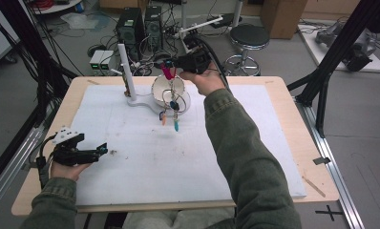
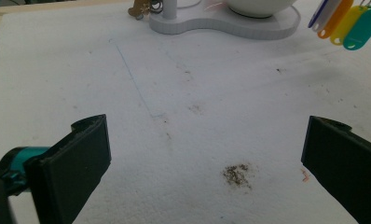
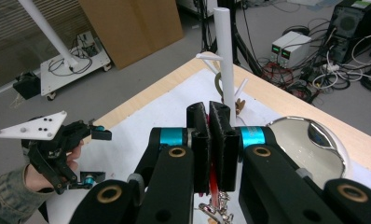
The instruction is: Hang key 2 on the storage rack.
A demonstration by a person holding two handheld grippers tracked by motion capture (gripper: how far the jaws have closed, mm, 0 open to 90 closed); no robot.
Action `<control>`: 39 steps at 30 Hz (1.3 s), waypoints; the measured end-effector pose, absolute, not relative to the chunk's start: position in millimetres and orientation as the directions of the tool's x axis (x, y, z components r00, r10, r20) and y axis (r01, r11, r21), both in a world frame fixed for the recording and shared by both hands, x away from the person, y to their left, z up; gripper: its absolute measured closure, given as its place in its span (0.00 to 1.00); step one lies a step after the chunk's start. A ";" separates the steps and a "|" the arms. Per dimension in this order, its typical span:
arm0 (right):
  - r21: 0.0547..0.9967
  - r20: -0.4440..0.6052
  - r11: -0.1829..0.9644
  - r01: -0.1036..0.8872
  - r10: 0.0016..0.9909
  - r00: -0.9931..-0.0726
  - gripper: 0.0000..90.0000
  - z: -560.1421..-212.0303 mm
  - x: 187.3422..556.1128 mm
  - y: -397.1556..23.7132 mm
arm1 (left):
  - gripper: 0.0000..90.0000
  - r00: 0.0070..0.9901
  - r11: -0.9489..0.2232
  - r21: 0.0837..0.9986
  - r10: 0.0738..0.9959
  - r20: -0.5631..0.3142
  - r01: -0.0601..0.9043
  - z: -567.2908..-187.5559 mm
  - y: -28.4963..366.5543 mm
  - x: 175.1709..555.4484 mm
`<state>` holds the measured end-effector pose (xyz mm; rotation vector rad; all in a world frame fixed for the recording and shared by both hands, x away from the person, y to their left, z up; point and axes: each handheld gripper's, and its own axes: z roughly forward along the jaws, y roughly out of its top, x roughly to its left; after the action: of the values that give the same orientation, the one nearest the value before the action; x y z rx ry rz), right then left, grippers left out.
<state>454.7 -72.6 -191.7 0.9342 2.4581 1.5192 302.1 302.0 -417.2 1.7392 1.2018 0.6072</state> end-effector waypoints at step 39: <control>0.847 0.264 0.301 0.438 0.476 -0.839 0.97 -159.2 512.4 34.6 | 0.02 0.411 -0.096 0.883 0.904 -0.115 0.459 -416.6 307.5 301.7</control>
<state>512.4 34.6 -159.2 0.8791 2.5045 1.6112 301.7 307.5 -416.6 1.7208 1.1959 0.5900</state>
